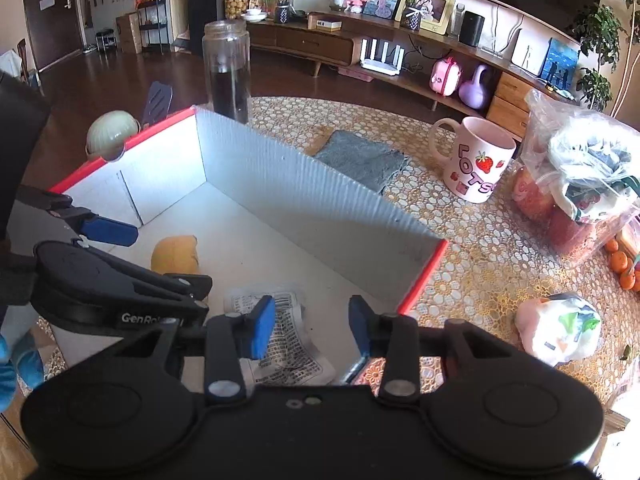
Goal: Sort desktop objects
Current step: 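Open left tool to drop the toy while right tool releases the packet in the box, then withdraw both open tools from the box back over the table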
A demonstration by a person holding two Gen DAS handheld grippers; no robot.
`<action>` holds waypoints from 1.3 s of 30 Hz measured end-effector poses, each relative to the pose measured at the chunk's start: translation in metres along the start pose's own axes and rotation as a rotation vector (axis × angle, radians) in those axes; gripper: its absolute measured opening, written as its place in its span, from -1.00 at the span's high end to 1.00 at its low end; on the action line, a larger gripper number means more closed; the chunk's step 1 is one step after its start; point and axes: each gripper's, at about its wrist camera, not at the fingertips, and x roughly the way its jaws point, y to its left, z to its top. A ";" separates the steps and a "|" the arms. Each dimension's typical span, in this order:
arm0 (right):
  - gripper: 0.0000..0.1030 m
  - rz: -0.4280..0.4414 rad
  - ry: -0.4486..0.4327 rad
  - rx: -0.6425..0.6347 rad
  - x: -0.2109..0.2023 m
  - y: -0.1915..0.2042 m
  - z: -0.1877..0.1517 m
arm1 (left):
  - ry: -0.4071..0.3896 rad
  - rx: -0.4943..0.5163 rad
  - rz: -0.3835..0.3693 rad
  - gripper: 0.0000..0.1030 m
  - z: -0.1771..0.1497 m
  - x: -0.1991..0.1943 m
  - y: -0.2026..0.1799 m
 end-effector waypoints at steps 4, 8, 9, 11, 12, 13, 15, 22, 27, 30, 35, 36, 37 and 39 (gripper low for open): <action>0.10 0.029 -0.042 0.027 -0.024 -0.012 -0.001 | -0.043 -0.004 -0.008 -0.53 0.002 -0.017 -0.007; -0.15 0.047 -0.077 0.042 -0.048 -0.021 -0.009 | -0.082 -0.034 -0.002 -0.53 -0.001 -0.035 -0.013; -0.17 0.045 -0.085 0.042 -0.054 -0.023 -0.012 | -0.084 -0.045 -0.009 -0.53 -0.001 -0.038 -0.014; -0.23 0.046 -0.099 0.041 -0.065 -0.028 -0.019 | -0.090 -0.046 -0.009 -0.53 -0.004 -0.044 -0.019; -0.27 0.046 -0.108 0.043 -0.071 -0.030 -0.022 | -0.096 -0.041 -0.003 -0.53 -0.005 -0.048 -0.022; -0.28 0.045 -0.116 0.045 -0.076 -0.033 -0.026 | -0.102 -0.035 0.006 -0.53 -0.007 -0.051 -0.026; -0.29 0.047 -0.127 0.054 -0.086 -0.038 -0.035 | -0.110 -0.031 0.001 -0.53 -0.011 -0.058 -0.031; -0.48 0.057 -0.186 0.086 -0.125 -0.054 -0.063 | -0.131 0.003 -0.005 -0.53 -0.028 -0.083 -0.057; -0.58 0.055 -0.218 0.094 -0.150 -0.064 -0.084 | -0.116 0.002 -0.031 -0.53 -0.040 -0.099 -0.076; -0.66 0.056 -0.232 0.101 -0.162 -0.071 -0.097 | -0.122 0.003 -0.063 -0.53 -0.048 -0.109 -0.088; -0.78 0.050 -0.251 0.116 -0.178 -0.083 -0.122 | -0.130 0.013 -0.108 -0.53 -0.060 -0.123 -0.107; -0.79 0.044 -0.254 0.120 -0.181 -0.086 -0.129 | -0.134 0.024 -0.111 -0.53 -0.063 -0.125 -0.112; -0.80 0.039 -0.256 0.124 -0.184 -0.088 -0.135 | -0.136 0.034 -0.115 -0.53 -0.065 -0.127 -0.117; -0.81 0.021 -0.257 0.127 -0.189 -0.093 -0.148 | -0.137 0.051 -0.136 -0.53 -0.069 -0.131 -0.127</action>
